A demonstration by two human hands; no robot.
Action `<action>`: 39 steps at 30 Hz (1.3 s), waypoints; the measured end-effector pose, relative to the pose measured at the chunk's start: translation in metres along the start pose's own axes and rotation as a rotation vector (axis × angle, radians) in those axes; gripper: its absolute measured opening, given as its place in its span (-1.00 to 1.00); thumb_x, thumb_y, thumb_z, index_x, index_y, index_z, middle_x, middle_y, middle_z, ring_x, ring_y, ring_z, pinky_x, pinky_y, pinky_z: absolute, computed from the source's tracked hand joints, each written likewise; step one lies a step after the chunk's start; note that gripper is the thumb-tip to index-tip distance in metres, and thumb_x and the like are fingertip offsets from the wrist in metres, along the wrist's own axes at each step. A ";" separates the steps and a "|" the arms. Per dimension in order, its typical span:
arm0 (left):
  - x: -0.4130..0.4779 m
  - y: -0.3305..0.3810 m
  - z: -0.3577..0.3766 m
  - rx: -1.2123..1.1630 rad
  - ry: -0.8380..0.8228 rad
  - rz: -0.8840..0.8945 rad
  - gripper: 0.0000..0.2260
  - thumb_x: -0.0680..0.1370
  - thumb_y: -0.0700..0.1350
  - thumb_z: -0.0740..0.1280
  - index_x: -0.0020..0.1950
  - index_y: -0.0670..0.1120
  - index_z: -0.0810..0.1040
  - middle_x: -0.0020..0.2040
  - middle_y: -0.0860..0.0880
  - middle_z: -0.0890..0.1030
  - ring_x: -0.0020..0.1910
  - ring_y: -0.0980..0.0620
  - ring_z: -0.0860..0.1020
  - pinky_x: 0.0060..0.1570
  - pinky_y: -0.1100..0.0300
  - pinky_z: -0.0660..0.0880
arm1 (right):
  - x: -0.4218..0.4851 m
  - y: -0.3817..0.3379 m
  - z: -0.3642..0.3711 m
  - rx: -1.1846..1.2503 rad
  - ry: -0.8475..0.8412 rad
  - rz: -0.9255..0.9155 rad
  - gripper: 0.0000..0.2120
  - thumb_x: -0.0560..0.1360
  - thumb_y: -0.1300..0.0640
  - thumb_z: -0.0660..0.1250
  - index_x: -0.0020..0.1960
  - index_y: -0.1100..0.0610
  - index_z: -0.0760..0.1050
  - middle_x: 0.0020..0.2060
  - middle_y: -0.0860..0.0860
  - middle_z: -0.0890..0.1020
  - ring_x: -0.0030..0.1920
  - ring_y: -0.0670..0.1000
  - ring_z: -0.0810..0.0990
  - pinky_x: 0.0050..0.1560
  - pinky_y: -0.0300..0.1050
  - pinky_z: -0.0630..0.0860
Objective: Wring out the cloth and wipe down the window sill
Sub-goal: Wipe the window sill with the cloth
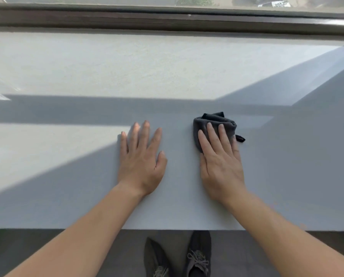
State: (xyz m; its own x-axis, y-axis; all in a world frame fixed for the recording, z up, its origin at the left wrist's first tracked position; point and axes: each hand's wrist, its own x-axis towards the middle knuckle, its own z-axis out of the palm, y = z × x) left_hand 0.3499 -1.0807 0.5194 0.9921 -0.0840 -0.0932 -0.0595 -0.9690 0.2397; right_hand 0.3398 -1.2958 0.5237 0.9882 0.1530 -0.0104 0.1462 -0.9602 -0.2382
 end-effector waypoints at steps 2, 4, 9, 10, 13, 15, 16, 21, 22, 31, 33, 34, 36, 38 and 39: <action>0.000 -0.002 -0.001 -0.068 0.012 0.005 -0.41 0.56 0.13 -0.12 0.60 0.07 0.16 0.65 -0.03 -0.01 0.61 -0.05 -0.14 0.52 -0.11 -0.31 | -0.028 -0.013 0.007 -0.006 -0.014 -0.197 -0.42 0.57 0.11 0.19 0.59 0.05 0.22 0.61 0.01 0.16 0.62 0.11 0.00 0.57 0.24 0.03; 0.000 -0.004 -0.001 -0.097 0.022 0.010 -0.42 0.57 0.12 -0.11 0.58 0.07 0.21 0.64 -0.03 0.01 0.61 -0.03 -0.13 0.52 -0.09 -0.30 | -0.041 -0.003 0.005 -0.014 -0.040 -0.316 -0.44 0.57 0.11 0.18 0.57 0.05 0.27 0.59 0.00 0.21 0.62 0.09 0.04 0.56 0.21 0.06; 0.003 -0.005 0.001 -0.067 0.025 0.016 -0.41 0.56 0.13 -0.12 0.58 0.08 0.20 0.64 -0.04 0.01 0.61 -0.05 -0.12 0.52 -0.10 -0.31 | -0.035 0.020 -0.008 0.056 0.019 0.119 -0.46 0.61 0.14 0.11 0.59 0.05 0.21 0.61 -0.05 0.12 0.62 0.03 -0.05 0.60 0.10 -0.11; 0.003 -0.005 0.001 -0.065 0.023 0.012 -0.41 0.55 0.13 -0.13 0.58 0.08 0.19 0.64 -0.04 0.01 0.61 -0.05 -0.12 0.52 -0.09 -0.33 | -0.040 0.010 -0.006 0.060 0.047 0.178 -0.44 0.61 0.15 0.13 0.60 0.06 0.19 0.61 -0.03 0.11 0.62 0.05 -0.07 0.60 0.13 -0.11; 0.002 -0.006 0.002 -0.053 0.016 0.004 -0.40 0.55 0.15 -0.14 0.59 0.08 0.17 0.64 -0.05 0.00 0.61 -0.05 -0.14 0.51 -0.11 -0.33 | -0.077 -0.032 0.011 0.011 0.043 0.020 -0.39 0.55 0.13 0.13 0.60 0.06 0.18 0.62 0.02 0.11 0.63 0.11 -0.07 0.57 0.25 0.00; 0.003 -0.006 0.001 -0.034 0.005 0.006 -0.40 0.55 0.15 -0.15 0.59 0.08 0.15 0.64 -0.06 -0.01 0.61 -0.06 -0.14 0.51 -0.15 -0.31 | -0.100 -0.040 0.017 -0.008 -0.006 -0.163 -0.40 0.55 0.10 0.14 0.60 0.06 0.19 0.62 0.02 0.13 0.63 0.11 -0.05 0.55 0.26 0.05; 0.002 -0.006 0.001 -0.025 0.002 0.008 -0.40 0.55 0.15 -0.15 0.59 0.08 0.14 0.64 -0.06 -0.02 0.61 -0.06 -0.15 0.51 -0.16 -0.30 | -0.103 -0.033 0.014 -0.012 -0.031 -0.244 -0.41 0.57 0.09 0.15 0.59 0.05 0.21 0.61 0.01 0.14 0.62 0.10 -0.03 0.55 0.25 0.06; 0.000 -0.008 0.003 -0.006 -0.007 0.016 -0.41 0.56 0.15 -0.16 0.59 0.08 0.12 0.64 -0.06 -0.03 0.61 -0.06 -0.16 0.51 -0.17 -0.32 | -0.090 0.028 -0.007 -0.009 -0.006 -0.105 -0.43 0.56 0.12 0.12 0.57 0.05 0.27 0.59 -0.02 0.19 0.62 0.04 0.02 0.59 0.14 0.00; 0.000 -0.007 0.004 0.001 -0.007 0.016 -0.41 0.56 0.15 -0.16 0.59 0.09 0.12 0.64 -0.06 -0.03 0.61 -0.06 -0.16 0.50 -0.17 -0.32 | -0.090 0.028 -0.009 0.026 0.017 0.015 -0.42 0.56 0.13 0.11 0.58 0.05 0.24 0.60 -0.03 0.17 0.62 0.04 -0.01 0.59 0.14 -0.02; -0.001 -0.009 0.003 -0.024 -0.016 -0.007 -0.34 0.54 0.19 -0.18 0.63 0.01 -0.04 0.65 -0.02 -0.06 0.60 0.01 -0.20 0.51 -0.10 -0.35 | -0.119 0.066 -0.014 -0.047 -0.045 -0.239 -0.45 0.59 0.08 0.11 0.58 0.02 0.24 0.60 -0.04 0.17 0.62 0.04 0.00 0.59 0.11 -0.01; -0.001 -0.005 0.003 -0.060 -0.019 -0.032 -0.34 0.54 0.19 -0.15 0.62 -0.01 -0.03 0.65 -0.02 -0.03 0.60 0.02 -0.18 0.51 -0.07 -0.36 | -0.106 0.097 -0.027 -0.009 -0.025 -0.009 -0.44 0.58 0.05 0.03 0.59 0.02 0.21 0.60 -0.05 0.15 0.62 0.00 -0.05 0.60 0.08 -0.07; -0.001 -0.001 0.002 -0.084 0.003 -0.044 -0.35 0.54 0.18 -0.13 0.62 -0.02 -0.01 0.64 -0.04 0.00 0.61 0.00 -0.17 0.51 -0.05 -0.37 | -0.100 0.104 -0.030 0.016 -0.010 0.116 -0.43 0.58 0.03 0.00 0.59 0.03 0.20 0.61 -0.05 0.11 0.62 -0.01 -0.08 0.60 0.08 -0.09; -0.001 0.014 0.000 -0.124 0.063 -0.024 -0.36 0.54 0.15 -0.09 0.61 -0.04 0.03 0.63 -0.08 0.07 0.61 -0.04 -0.12 0.51 -0.01 -0.37 | -0.095 0.098 -0.029 0.016 0.021 0.207 -0.43 0.59 0.04 -0.01 0.60 0.05 0.19 0.61 -0.03 0.09 0.62 0.05 -0.08 0.59 0.14 -0.09; 0.002 0.033 0.000 -0.162 0.081 0.019 -0.36 0.54 0.12 -0.07 0.61 -0.06 0.04 0.62 -0.09 0.09 0.61 -0.05 -0.08 0.51 0.03 -0.35 | -0.103 0.080 -0.022 -0.022 0.005 0.082 -0.43 0.58 0.06 0.03 0.59 0.06 0.20 0.62 -0.01 0.10 0.62 0.10 -0.05 0.58 0.20 -0.03; 0.006 0.042 0.000 -0.186 0.077 0.030 -0.36 0.54 0.11 -0.06 0.62 -0.05 0.05 0.63 -0.09 0.10 0.61 -0.04 -0.06 0.51 0.05 -0.35 | -0.111 0.074 -0.017 -0.033 -0.011 -0.025 -0.43 0.58 0.06 0.07 0.59 0.06 0.20 0.62 0.00 0.11 0.62 0.12 -0.03 0.57 0.22 -0.01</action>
State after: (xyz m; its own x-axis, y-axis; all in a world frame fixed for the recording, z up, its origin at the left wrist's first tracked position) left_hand 0.3535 -1.1225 0.5286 0.9961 -0.0875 -0.0106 -0.0752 -0.9062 0.4160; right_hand 0.2419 -1.3880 0.5241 0.9837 0.1792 -0.0156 0.1722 -0.9631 -0.2067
